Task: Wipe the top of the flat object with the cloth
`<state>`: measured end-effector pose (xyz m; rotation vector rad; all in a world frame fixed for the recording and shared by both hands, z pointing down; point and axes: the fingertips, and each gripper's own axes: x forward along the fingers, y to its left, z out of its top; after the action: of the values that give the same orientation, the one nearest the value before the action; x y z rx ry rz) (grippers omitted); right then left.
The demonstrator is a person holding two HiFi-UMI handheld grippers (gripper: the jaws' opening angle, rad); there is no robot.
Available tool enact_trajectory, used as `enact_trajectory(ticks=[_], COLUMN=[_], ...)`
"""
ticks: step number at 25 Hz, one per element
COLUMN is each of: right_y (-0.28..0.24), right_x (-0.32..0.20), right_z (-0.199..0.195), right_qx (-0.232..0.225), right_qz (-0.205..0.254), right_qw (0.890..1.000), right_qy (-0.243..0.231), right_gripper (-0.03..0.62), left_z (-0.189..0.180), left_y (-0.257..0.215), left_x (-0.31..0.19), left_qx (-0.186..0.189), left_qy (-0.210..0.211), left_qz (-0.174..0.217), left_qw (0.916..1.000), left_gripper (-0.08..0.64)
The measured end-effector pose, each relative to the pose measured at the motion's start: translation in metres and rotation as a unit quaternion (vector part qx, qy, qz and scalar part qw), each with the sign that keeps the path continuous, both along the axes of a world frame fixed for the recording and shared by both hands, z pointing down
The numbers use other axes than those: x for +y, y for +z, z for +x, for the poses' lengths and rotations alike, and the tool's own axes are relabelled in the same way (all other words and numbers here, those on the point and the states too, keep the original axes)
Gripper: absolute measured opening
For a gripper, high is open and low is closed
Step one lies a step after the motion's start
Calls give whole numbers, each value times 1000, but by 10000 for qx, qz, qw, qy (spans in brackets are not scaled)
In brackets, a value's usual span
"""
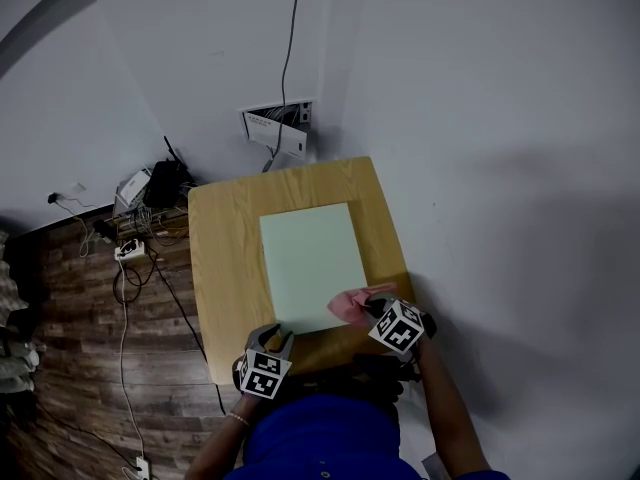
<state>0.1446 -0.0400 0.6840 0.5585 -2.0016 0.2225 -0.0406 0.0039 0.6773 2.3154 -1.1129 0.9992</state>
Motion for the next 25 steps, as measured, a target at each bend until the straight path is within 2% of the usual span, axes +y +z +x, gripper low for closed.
enact_trajectory(ticks=[17,25], right_y=[1,1], right_x=[-1,-1], right_z=[1,0], right_qx=[23,-79], right_qz=[-110,-115], right_qw=[9999,9998], right_qy=[37,112], right_gripper=[14,14], left_z=[1,-1], left_y=[-1,-1], left_x=[1,0], left_qx=[-64,78], left_qy=[-98,-226], left_qz=[13,-34], left_qw=[9999,9997], left_gripper=[121,117])
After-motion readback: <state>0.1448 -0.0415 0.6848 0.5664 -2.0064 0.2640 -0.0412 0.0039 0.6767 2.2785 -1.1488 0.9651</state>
